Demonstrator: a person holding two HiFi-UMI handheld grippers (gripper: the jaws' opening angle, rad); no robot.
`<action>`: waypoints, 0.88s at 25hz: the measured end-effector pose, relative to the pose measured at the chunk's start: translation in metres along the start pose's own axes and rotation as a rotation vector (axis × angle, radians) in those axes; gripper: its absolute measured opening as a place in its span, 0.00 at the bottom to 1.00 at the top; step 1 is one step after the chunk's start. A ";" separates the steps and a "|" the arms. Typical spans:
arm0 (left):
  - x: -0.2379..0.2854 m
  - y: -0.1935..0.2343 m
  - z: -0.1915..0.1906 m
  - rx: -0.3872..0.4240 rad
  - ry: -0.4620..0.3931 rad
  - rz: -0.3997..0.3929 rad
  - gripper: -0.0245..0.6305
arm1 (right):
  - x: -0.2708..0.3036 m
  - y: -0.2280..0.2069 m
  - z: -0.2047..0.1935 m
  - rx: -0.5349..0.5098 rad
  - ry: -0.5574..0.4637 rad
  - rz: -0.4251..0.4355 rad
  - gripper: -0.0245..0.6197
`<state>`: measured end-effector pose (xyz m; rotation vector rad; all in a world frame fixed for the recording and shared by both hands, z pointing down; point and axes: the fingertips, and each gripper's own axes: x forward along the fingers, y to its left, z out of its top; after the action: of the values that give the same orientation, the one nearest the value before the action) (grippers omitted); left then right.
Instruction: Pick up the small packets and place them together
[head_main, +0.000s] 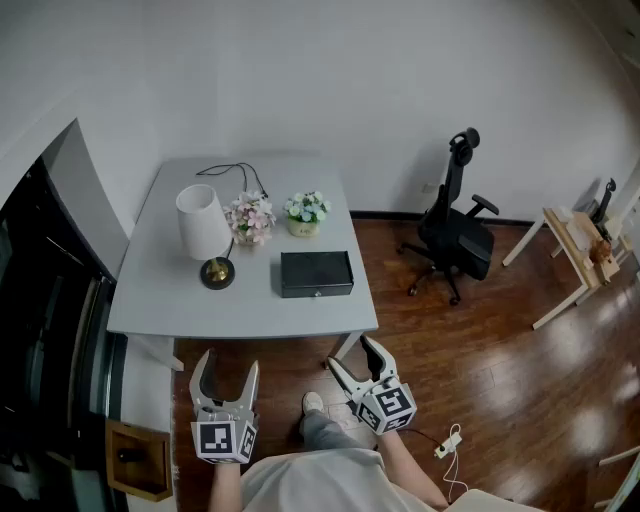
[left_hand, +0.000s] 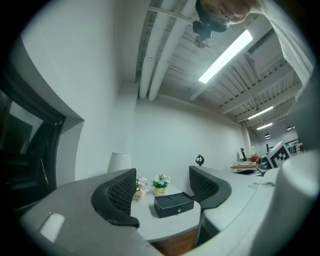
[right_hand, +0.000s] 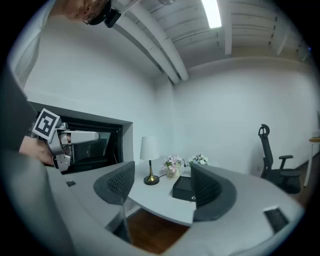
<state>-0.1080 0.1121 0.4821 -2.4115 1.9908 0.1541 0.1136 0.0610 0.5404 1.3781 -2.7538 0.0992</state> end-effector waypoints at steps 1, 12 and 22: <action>0.016 0.001 0.001 0.009 -0.004 -0.002 0.52 | 0.014 -0.010 0.001 -0.008 0.005 0.008 0.58; 0.180 -0.009 -0.002 0.053 0.020 -0.014 0.53 | 0.129 -0.108 -0.048 0.070 0.168 0.071 0.57; 0.224 0.012 -0.027 0.035 0.105 -0.039 0.53 | 0.203 -0.134 -0.192 0.213 0.500 0.028 0.45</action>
<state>-0.0757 -0.1116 0.4906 -2.4836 1.9679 -0.0083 0.1049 -0.1647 0.7525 1.1539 -2.3892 0.6584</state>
